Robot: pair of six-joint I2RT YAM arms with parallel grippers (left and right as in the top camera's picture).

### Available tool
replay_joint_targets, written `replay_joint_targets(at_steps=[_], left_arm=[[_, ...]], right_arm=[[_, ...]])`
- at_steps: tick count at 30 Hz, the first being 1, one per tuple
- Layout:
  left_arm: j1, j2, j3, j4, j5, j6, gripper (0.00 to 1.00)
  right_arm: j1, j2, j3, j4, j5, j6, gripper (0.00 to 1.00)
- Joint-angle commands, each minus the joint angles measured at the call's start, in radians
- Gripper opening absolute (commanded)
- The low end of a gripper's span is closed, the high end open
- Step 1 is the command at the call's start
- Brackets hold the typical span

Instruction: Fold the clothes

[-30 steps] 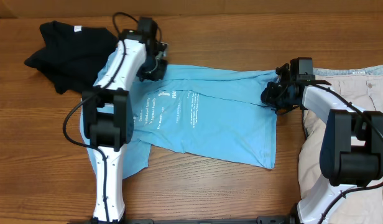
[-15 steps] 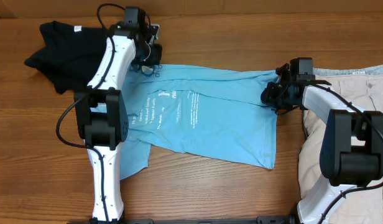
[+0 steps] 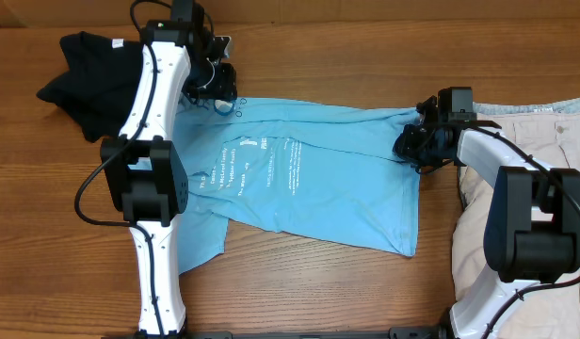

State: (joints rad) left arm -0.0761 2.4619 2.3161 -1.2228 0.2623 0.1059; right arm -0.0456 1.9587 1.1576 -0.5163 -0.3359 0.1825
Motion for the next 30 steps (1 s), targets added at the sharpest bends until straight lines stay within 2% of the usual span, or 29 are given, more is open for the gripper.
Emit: replay_joint_targets(at_steps=[1, 3, 5, 6, 8, 11, 19, 22, 26, 28, 30], left_arm=[[-0.014, 0.021, -0.061, -0.017, -0.034, 0.055, 0.44], [-0.01, 0.021, -0.083, -0.052, -0.034, 0.08, 0.37], [-0.003, 0.021, -0.089, -0.083, -0.034, 0.098, 0.21], [0.002, 0.021, -0.089, -0.093, -0.034, 0.097, 0.19], [0.01, 0.021, -0.089, -0.101, -0.037, 0.101, 0.22], [0.017, 0.021, -0.089, -0.095, -0.059, 0.109, 0.35], [0.014, 0.021, -0.167, -0.053, -0.061, 0.108, 0.46], [0.017, 0.021, -0.19, -0.008, -0.064, 0.101, 0.38], [0.019, 0.019, -0.187, 0.057, -0.063, 0.039, 0.31], [0.019, 0.019, -0.187, 0.075, -0.063, 0.013, 0.23], [0.019, 0.019, -0.187, 0.087, -0.06, -0.01, 0.2]], right_arm=[[-0.002, 0.029, -0.034, -0.035, 0.081, -0.003, 0.14], [-0.002, 0.029, -0.034, -0.04, 0.081, -0.003, 0.15], [-0.002, 0.03, -0.034, -0.043, 0.081, -0.003, 0.15], [-0.002, 0.029, -0.034, -0.043, 0.081, -0.003, 0.15], [-0.002, 0.03, -0.034, -0.04, 0.081, -0.003, 0.15], [-0.002, 0.03, -0.034, -0.039, 0.081, -0.003, 0.16], [-0.002, 0.029, -0.034, -0.039, 0.081, -0.003, 0.16], [-0.002, 0.029, -0.034, -0.039, 0.081, -0.003, 0.16], [-0.002, 0.029, -0.034, -0.04, 0.081, -0.003, 0.16], [-0.002, 0.03, -0.034, -0.041, 0.081, -0.003, 0.16], [-0.002, 0.029, -0.034, -0.044, 0.081, -0.003, 0.16]])
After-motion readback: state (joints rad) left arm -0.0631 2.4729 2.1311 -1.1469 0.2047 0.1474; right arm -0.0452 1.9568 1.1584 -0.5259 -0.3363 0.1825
